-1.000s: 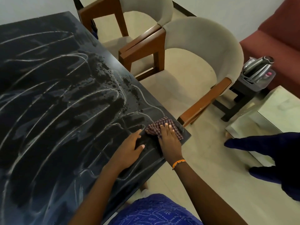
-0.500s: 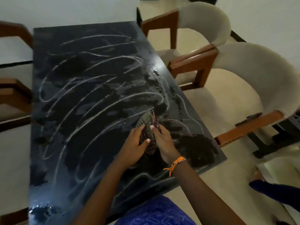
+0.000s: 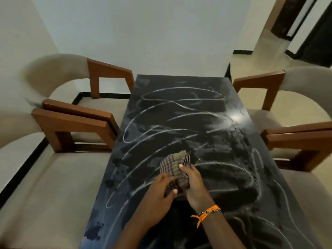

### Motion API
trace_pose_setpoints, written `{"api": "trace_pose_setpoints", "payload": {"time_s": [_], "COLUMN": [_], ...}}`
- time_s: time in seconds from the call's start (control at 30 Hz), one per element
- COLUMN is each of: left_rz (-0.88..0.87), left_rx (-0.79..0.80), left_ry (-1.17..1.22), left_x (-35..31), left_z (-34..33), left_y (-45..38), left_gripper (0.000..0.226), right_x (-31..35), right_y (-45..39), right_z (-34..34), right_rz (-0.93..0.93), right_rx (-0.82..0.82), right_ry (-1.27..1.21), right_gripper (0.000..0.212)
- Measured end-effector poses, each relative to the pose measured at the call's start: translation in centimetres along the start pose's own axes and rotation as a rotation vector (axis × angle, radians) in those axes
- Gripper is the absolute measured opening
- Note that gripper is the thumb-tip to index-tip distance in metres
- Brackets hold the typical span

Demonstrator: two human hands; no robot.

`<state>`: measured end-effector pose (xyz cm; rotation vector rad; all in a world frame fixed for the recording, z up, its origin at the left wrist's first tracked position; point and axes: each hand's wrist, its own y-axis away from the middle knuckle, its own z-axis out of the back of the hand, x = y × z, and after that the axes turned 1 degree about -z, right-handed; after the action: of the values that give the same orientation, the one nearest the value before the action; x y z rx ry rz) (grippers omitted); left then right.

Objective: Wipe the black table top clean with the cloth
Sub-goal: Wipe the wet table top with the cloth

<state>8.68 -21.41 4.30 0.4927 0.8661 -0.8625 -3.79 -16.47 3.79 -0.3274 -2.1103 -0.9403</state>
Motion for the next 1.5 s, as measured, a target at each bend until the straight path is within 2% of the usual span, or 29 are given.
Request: {"api": "trace_pose_setpoints", "payload": {"time_s": [0.13, 0.27, 0.33, 0.4, 0.53, 0.63, 0.7, 0.77, 0.87, 0.97, 1.07, 1.17, 1.23, 1.3, 1.37, 1.5], "left_rz": [0.005, 0.091, 0.134, 0.17, 0.219, 0.322, 0.414, 0.476, 0.48, 0.436, 0.45, 0.478, 0.474, 0.483, 0.516, 0.567], "left_rx": [-0.038, -0.095, -0.112, -0.126, -0.112, -0.147, -0.204, -0.228, -0.187, -0.148, -0.155, -0.165, -0.163, -0.157, -0.156, -0.119], "left_ry": [-0.049, -0.071, -0.092, -0.112, -0.154, -0.251, -0.258, -0.248, -0.231, -0.263, -0.298, -0.332, -0.326, -0.29, -0.271, -0.294], "left_x": [1.3, 3.3, 4.5, 5.7, 9.1, 12.4, 14.9, 16.8, 18.6, 19.0, 19.0, 18.4, 18.0, 17.6, 17.3, 17.2], "left_z": [1.7, 4.0, 5.2, 6.2, 8.6, 10.5, 11.9, 12.8, 13.2, 12.9, 12.6, 12.0, 11.8, 11.5, 11.2, 11.3], "left_y": [-2.8, -5.2, -6.7, -8.3, -11.6, -13.5, -14.3, -14.6, -14.8, -14.9, -15.2, -15.4, -15.7, -16.1, -16.5, -17.1], "left_gripper": [0.037, 0.04, 0.043, 0.046, 0.052, 0.066, 0.072, 0.074, 0.075, 0.075, 0.078, 0.079, 0.078, 0.077, 0.081, 0.104], "right_x": [2.6, 6.1, 7.8, 8.8, 7.5, 5.1, 3.4, 2.4, 1.6, 0.3, -2.2, -3.3, -2.4, -0.5, 2.0, 7.3], "right_y": [-4.5, -9.3, -12.5, -15.8, -23.8, -28.4, -30.4, -31.5, -33.4, -34.5, -34.0, -33.1, -33.0, -33.3, -33.7, -33.6], "right_z": [-2.2, -4.2, -5.1, -6.3, -8.0, -7.2, -7.0, -8.0, -11.7, -16.9, -20.8, -20.6, -18.5, -15.3, -11.3, -1.3], "right_rz": [0.088, 0.249, 0.386, 0.473, 0.44, 0.407, 0.475, 0.55, 0.565, 0.593, 0.696, 0.827, 0.873, 0.867, 0.822, 0.649], "right_rx": [-0.034, -0.13, -0.208, -0.217, -0.116, -0.123, -0.196, -0.269, -0.23, -0.095, 0.12, 0.294, 0.314, 0.246, 0.097, -0.244], "right_ry": [0.201, 0.44, 0.632, 0.857, 1.312, 1.625, 1.746, 1.778, 1.79, 1.79, 1.827, 1.865, 1.892, 1.899, 1.903, 1.887], "right_gripper": [0.022, 0.018, 0.026, 0.043, 0.07, 0.069, 0.069, 0.068, 0.068, 0.069, 0.07, 0.065, 0.065, 0.066, 0.066, 0.064]}}
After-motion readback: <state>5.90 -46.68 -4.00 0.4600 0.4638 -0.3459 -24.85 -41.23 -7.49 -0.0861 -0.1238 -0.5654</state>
